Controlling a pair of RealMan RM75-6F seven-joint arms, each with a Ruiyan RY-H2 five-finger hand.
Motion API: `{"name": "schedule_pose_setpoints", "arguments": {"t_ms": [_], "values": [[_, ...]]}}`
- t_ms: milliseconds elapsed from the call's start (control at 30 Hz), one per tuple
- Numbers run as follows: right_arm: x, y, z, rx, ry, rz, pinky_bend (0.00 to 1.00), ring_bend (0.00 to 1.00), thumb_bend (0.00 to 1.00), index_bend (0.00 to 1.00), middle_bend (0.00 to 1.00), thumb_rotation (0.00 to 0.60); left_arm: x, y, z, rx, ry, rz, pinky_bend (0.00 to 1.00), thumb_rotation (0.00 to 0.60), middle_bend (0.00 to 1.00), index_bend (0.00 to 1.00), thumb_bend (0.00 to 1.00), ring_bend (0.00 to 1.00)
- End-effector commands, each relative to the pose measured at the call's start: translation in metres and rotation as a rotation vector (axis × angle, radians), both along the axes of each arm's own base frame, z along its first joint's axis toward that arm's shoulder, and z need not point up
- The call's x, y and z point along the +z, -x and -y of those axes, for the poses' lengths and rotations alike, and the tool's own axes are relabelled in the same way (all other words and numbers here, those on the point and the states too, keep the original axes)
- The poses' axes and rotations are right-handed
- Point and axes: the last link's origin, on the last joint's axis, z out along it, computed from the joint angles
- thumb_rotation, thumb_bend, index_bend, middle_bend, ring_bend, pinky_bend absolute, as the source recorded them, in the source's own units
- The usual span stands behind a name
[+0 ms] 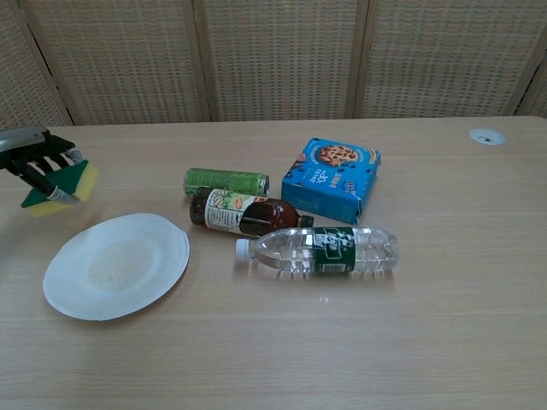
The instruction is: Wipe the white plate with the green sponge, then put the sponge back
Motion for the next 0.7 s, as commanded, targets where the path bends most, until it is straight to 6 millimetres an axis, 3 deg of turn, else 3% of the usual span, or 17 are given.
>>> {"name": "schedule_pose_setpoints", "arguments": {"t_ms": [33, 200, 267, 333, 367, 533, 700], "values": [[0.000, 0.000, 0.000, -0.001, -0.002, 0.000, 0.00, 0.00, 0.00, 0.00, 0.00, 0.600, 0.000, 0.016, -0.003, 0.041, -0.003, -0.105, 0.35, 0.600, 0.31, 0.50, 0.04, 0.31], [0.000, 0.000, 0.001, -0.003, 0.000, 0.001, 0.00, 0.00, 0.00, 0.00, 0.00, 0.600, -0.005, 0.023, -0.007, 0.050, 0.002, -0.243, 0.28, 0.600, 0.23, 0.39, 0.03, 0.29], [0.000, 0.000, 0.001, -0.004, 0.003, 0.003, 0.00, 0.00, 0.00, 0.00, 0.00, 0.600, -0.008, 0.024, -0.008, 0.060, 0.021, -0.283, 0.20, 0.600, 0.14, 0.25, 0.02, 0.19], [0.001, 0.001, 0.001, -0.005, 0.004, 0.004, 0.00, 0.00, 0.00, 0.00, 0.00, 0.600, -0.009, 0.028, -0.008, 0.069, 0.055, -0.340, 0.06, 0.600, 0.02, 0.04, 0.00, 0.03], [0.001, 0.001, 0.001, -0.005, 0.004, 0.005, 0.00, 0.00, 0.00, 0.00, 0.00, 0.600, -0.008, 0.029, -0.009, 0.071, 0.067, -0.369, 0.02, 0.600, 0.00, 0.01, 0.00, 0.01], [0.002, 0.000, 0.000, 0.002, 0.005, 0.011, 0.00, 0.00, 0.00, 0.00, 0.00, 0.600, 0.012, 0.020, -0.010, 0.014, -0.033, -0.392, 0.00, 0.600, 0.00, 0.00, 0.00, 0.00], [0.005, -0.002, -0.003, 0.016, 0.009, 0.018, 0.00, 0.00, 0.00, 0.00, 0.00, 0.600, 0.055, 0.009, 0.009, -0.022, -0.206, -0.286, 0.00, 0.600, 0.00, 0.00, 0.00, 0.00]]}}
